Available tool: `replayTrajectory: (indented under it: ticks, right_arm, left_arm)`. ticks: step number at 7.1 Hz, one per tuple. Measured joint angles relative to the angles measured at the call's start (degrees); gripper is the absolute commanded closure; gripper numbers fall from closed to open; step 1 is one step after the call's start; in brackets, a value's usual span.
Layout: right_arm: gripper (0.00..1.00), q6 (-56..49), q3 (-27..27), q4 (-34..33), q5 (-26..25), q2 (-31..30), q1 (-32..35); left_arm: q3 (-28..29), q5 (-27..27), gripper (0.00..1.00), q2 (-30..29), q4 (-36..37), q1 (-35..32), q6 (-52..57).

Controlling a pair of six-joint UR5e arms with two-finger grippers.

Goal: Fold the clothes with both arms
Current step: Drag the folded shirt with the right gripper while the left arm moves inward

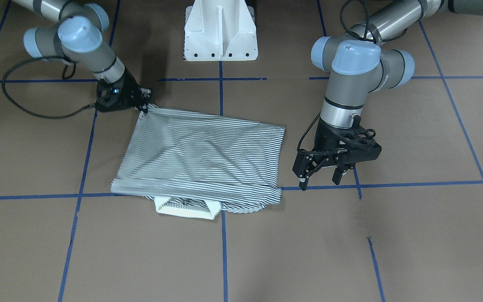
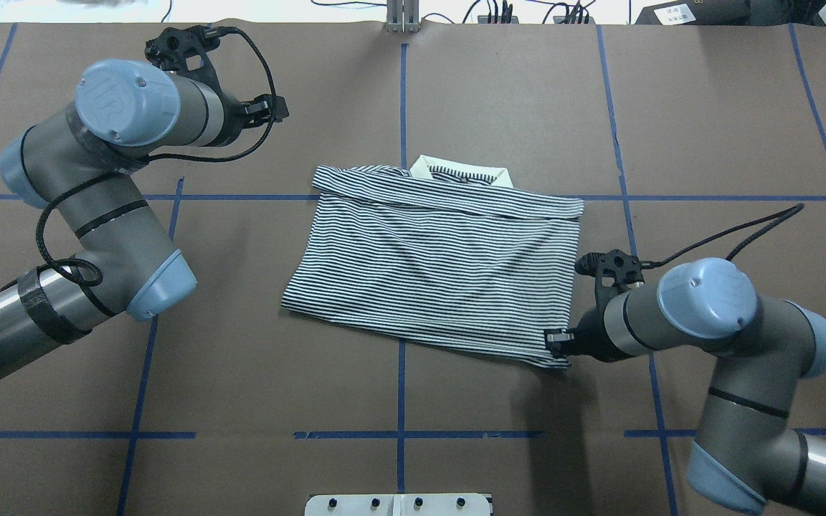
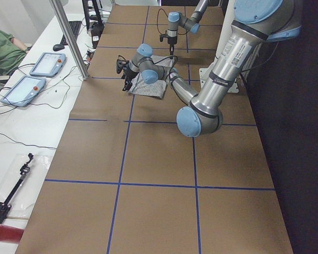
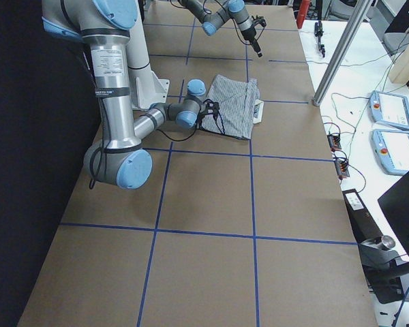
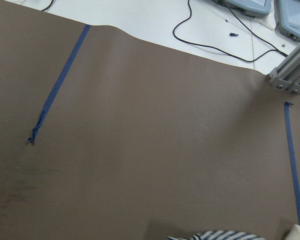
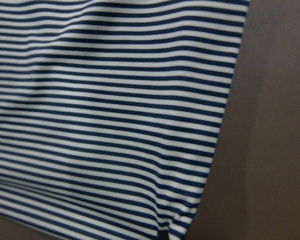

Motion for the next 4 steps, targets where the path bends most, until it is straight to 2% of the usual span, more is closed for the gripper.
replayTrajectory:
  ticks: [1,3,4]
  right_arm:
    - [1.00,1.75,3.83,-0.02,-0.19,-3.17,-2.98]
    - [1.00,4.15,7.22,0.02,-0.69,-7.38,-8.84]
    - [0.47,4.60,8.62,0.04,-0.83,-9.31,-11.49]
  left_arm:
    - [-0.02,-0.02,0.00,-0.01,0.00,0.32,-0.64]
    - [-0.20,-0.03,0.00,-0.07,0.00,1.49,-2.59]
    - [-0.59,-0.03,0.00,-0.07,0.00,2.53,-3.51]
